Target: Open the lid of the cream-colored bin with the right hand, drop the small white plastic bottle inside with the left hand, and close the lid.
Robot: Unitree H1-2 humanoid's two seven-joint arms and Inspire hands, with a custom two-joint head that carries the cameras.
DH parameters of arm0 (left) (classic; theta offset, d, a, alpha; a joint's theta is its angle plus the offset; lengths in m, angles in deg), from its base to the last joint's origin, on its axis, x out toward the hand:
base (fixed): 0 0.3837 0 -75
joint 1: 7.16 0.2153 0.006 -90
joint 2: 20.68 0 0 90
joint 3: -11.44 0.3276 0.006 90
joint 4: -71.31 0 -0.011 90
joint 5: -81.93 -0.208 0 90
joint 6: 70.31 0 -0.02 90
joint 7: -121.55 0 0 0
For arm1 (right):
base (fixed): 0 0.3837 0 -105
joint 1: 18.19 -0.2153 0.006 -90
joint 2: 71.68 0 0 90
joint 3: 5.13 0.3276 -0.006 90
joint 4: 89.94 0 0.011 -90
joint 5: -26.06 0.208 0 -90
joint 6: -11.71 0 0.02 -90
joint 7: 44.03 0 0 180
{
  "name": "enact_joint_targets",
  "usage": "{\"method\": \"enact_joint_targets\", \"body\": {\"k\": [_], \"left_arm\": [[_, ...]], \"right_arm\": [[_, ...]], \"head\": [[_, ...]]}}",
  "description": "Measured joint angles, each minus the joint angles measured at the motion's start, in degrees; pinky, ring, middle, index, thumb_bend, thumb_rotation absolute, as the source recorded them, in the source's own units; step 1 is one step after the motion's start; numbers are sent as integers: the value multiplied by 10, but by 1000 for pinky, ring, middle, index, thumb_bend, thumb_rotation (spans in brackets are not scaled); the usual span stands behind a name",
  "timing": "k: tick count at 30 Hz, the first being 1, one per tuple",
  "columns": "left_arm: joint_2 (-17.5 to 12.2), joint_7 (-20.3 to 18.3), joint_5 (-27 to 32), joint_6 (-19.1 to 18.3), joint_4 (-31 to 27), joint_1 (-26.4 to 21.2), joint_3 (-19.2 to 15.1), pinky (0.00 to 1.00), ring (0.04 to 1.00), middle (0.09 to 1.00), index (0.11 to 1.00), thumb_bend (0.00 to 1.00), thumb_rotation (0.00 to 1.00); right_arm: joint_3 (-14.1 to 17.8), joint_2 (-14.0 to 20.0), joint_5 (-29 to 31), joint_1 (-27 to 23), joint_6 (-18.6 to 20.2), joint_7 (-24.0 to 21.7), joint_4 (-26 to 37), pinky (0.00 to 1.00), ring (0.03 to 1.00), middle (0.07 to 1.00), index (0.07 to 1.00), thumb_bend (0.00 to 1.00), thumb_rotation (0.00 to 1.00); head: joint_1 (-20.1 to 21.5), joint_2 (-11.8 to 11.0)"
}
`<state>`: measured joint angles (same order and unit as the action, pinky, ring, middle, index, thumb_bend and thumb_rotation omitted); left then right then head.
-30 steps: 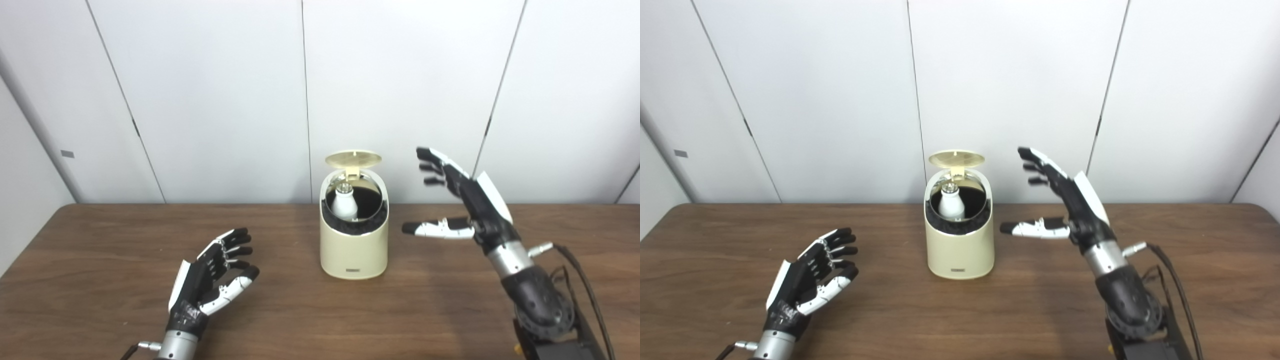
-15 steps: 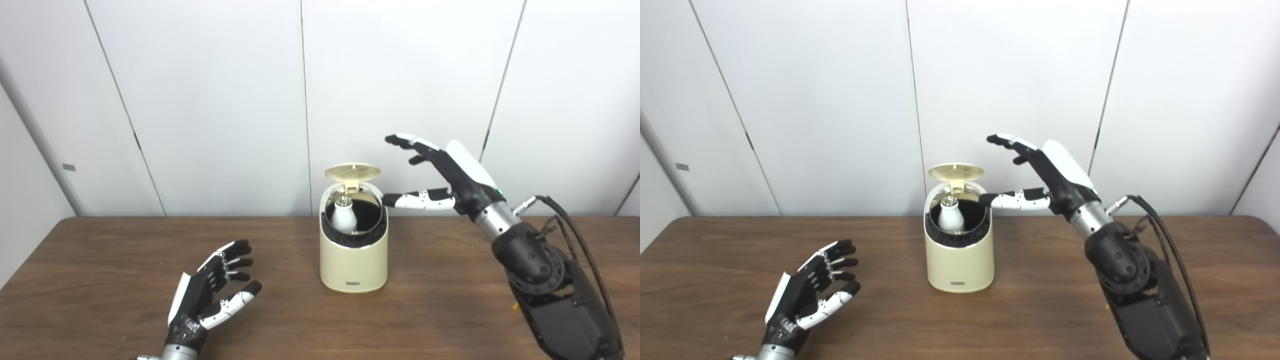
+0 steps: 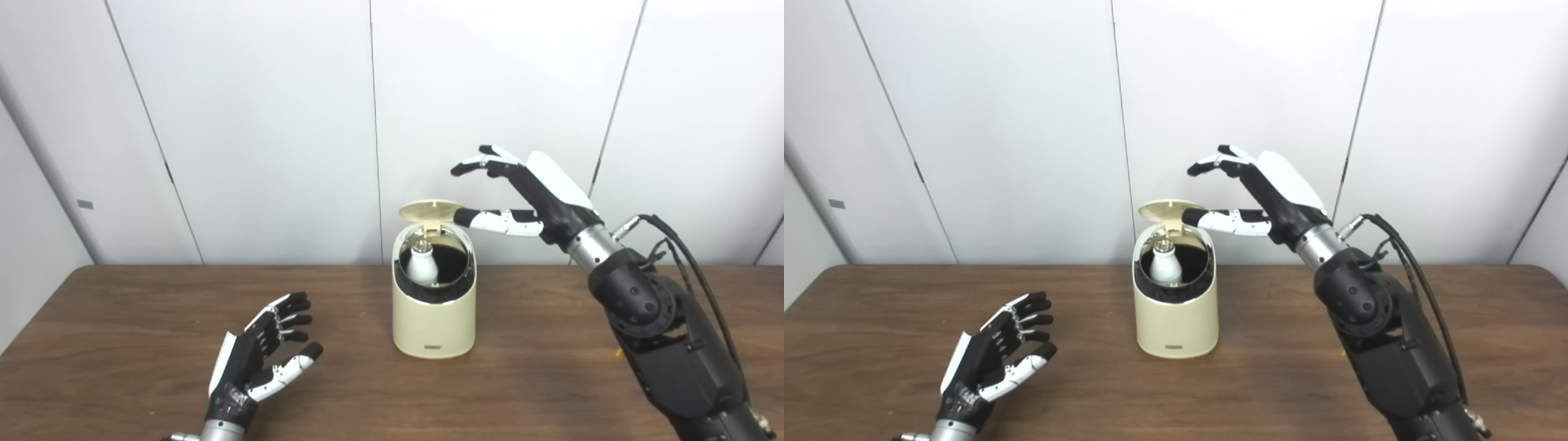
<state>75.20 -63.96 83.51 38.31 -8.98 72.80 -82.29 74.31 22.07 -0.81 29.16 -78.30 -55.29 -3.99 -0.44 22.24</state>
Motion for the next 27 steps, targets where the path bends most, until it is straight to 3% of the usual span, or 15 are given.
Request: {"method": "enact_joint_targets", "body": {"k": [14,27], "left_arm": [[0,1,-10,-3,-1,0,0,680,771,815,829,769,285],[3,1,-12,-7,-1,-1,0,679,767,813,823,766,281]], "right_arm": [[-30,1,-19,-10,-1,-25,-1,846,934,805,728,685,794],[-37,5,-18,-8,-3,-68,30,814,915,778,721,641,736]], "head": [[-4,2],[-11,10]]}}
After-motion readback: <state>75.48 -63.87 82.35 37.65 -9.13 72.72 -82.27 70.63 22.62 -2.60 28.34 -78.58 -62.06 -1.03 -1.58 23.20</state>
